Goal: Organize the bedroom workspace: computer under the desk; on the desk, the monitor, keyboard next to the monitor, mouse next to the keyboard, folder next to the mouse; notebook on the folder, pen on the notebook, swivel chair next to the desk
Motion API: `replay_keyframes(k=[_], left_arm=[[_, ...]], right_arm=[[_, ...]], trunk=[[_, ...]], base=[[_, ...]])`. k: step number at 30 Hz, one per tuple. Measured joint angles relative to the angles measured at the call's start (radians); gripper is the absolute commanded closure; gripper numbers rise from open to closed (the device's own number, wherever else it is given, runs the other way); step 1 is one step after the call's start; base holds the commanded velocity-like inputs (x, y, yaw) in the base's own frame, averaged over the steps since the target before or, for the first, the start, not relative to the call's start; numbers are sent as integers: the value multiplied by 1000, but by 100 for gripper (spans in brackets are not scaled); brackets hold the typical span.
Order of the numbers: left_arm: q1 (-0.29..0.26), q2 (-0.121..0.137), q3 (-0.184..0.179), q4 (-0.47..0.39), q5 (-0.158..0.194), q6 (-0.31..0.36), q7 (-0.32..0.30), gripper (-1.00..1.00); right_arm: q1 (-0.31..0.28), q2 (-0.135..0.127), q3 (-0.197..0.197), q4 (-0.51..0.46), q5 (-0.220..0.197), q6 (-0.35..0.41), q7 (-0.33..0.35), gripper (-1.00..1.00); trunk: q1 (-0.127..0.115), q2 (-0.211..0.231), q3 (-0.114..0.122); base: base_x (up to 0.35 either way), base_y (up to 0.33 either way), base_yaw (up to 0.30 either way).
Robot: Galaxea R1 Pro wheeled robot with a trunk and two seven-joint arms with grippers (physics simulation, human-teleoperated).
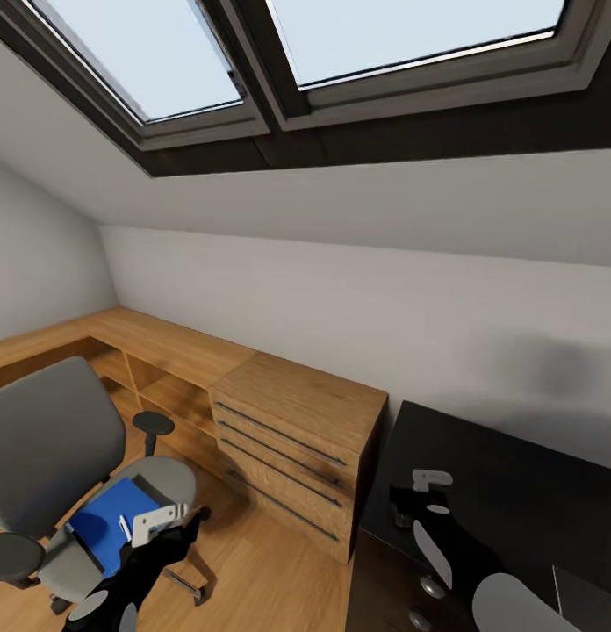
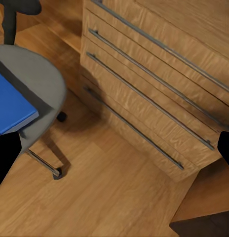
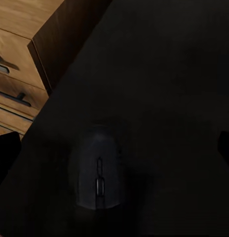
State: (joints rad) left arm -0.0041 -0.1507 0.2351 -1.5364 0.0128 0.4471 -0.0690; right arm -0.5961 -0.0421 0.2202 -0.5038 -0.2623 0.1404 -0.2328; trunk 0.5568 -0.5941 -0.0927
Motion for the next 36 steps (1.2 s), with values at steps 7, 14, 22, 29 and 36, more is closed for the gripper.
replay_keyframes(k=[7,14,22,29,36], left_arm=[[0,0,6,-5,8,0,0,-100],[0,0,9,-17,9,0,0,-100],[0,0,19,-25,9,0,0,-100],[0,0,26,-44,10,1,0,-100],[0,-1,29,-50,12,1,-1,-100]], right_arm=[[0,0,-1,0,0,8,3,-100],[0,0,-2,3,0,9,13,-100],[0,-1,-2,5,0,9,29,-100],[-1,-2,-5,23,1,9,62,-100],[-2,-3,-6,26,-2,18,75,-100]], trunk=[[27,-49,-22],[54,-98,-44],[84,-154,-69],[111,-203,-91],[138,-253,-113]], base=[[0,0,0],[0,0,0],[0,0,0],[0,0,0],[0,0,0]])
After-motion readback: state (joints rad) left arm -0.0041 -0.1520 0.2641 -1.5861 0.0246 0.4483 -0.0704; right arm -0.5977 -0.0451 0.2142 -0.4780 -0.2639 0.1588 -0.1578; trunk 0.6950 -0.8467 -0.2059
